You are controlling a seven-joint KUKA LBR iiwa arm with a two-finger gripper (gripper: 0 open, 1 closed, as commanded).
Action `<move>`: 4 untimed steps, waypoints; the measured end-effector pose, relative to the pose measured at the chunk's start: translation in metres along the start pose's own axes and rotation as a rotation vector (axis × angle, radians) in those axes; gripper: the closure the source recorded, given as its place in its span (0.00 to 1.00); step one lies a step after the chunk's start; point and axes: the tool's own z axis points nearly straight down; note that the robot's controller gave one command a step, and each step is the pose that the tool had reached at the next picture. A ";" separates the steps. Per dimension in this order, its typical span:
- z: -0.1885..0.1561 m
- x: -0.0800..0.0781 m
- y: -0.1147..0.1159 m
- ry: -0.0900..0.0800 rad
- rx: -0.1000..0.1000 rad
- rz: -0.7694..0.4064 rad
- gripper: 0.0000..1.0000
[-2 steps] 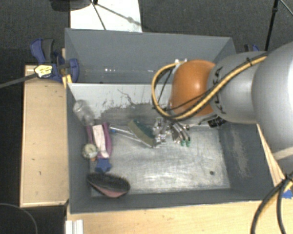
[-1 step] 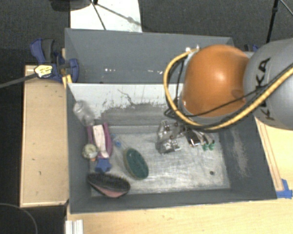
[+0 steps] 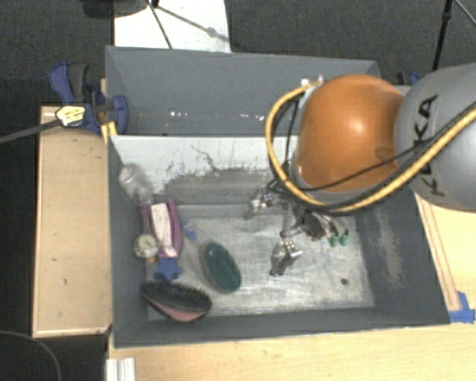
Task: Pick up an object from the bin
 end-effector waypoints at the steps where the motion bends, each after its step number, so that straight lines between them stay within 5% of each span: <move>1: 0.146 -0.056 0.032 0.004 0.000 -0.108 0.00; 2: 0.163 -0.039 -0.013 -0.008 0.002 -0.262 0.00; 3: 0.072 -0.017 0.040 -0.006 -0.001 -0.451 0.00; 4: 0.141 -0.022 0.112 -0.021 0.000 -0.482 0.00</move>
Offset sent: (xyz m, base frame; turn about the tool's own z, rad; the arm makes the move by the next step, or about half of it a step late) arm 0.0451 0.0446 -0.1453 -0.1112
